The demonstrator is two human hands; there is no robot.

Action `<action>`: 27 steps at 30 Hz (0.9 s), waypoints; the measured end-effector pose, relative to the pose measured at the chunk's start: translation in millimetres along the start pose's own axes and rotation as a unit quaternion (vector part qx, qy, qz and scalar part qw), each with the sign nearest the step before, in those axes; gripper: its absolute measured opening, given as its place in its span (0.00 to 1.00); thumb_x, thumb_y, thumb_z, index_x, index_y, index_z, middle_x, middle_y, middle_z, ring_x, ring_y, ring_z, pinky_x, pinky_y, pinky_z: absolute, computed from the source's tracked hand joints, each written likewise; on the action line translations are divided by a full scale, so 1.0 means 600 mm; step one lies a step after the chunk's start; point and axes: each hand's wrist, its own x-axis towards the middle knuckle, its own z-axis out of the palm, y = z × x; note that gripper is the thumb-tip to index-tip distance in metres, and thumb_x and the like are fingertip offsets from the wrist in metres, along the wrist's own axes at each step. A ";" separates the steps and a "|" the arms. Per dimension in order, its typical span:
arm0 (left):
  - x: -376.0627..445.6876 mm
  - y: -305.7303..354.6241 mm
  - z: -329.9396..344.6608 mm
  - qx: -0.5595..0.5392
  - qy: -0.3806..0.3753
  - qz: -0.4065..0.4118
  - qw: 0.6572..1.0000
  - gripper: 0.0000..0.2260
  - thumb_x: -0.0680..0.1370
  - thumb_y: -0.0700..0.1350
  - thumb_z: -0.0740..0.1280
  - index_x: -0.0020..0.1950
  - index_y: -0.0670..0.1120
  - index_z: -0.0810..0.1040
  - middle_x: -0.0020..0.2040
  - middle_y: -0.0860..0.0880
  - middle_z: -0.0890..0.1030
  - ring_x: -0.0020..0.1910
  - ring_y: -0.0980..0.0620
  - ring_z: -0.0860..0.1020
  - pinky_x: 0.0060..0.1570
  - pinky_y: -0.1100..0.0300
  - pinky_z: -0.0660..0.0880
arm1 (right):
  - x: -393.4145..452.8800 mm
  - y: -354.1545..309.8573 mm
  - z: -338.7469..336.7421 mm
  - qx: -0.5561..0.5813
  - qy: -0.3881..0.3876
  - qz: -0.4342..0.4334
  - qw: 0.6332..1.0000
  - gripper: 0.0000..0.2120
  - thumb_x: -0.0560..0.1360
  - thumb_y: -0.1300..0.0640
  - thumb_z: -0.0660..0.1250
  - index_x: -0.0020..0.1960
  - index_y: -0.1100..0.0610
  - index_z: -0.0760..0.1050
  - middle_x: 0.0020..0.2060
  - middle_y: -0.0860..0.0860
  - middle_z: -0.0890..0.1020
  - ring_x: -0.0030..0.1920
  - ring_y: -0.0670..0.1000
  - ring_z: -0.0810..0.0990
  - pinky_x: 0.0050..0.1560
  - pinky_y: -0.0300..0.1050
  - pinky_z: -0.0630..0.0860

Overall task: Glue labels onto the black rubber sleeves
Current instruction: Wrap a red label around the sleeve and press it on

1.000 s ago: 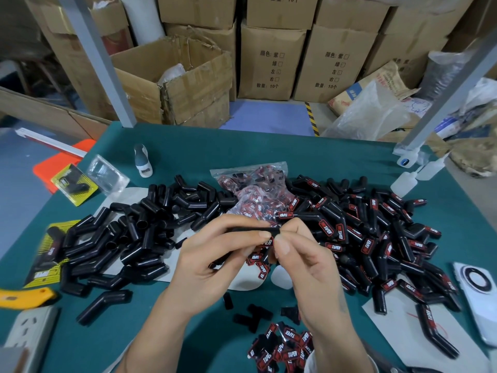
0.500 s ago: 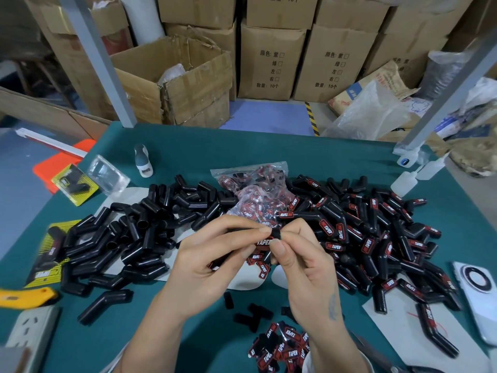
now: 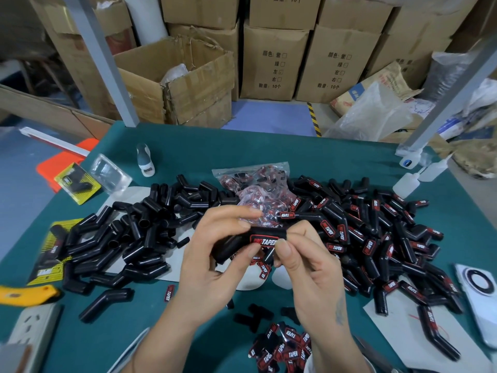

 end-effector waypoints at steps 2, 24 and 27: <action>-0.002 -0.003 -0.003 0.028 0.000 0.020 0.999 0.08 0.84 0.42 0.69 0.61 0.51 0.77 0.63 0.48 0.81 0.61 0.41 0.81 0.58 0.49 0.78 | -0.001 -0.002 0.001 0.000 -0.001 0.001 1.000 0.17 0.82 0.42 0.64 0.40 0.49 0.78 0.39 0.48 0.72 0.40 0.47 0.73 0.43 0.38 0.70; 0.002 0.004 -0.009 0.059 -0.038 0.004 0.998 0.09 0.78 0.36 0.75 0.57 0.45 0.86 0.59 0.48 0.83 0.55 0.44 0.84 0.52 0.54 0.82 | -0.009 0.005 0.002 -0.015 -0.070 0.032 0.997 0.17 0.86 0.50 0.57 0.45 0.57 0.77 0.42 0.46 0.70 0.42 0.47 0.71 0.44 0.38 0.68; 0.001 0.005 -0.011 0.048 -0.036 -0.004 0.998 0.09 0.77 0.36 0.75 0.57 0.44 0.86 0.59 0.49 0.84 0.55 0.44 0.84 0.50 0.55 0.82 | -0.010 0.002 0.001 -0.014 -0.080 0.032 0.996 0.16 0.86 0.50 0.56 0.41 0.51 0.72 0.41 0.44 0.69 0.41 0.46 0.69 0.44 0.37 0.67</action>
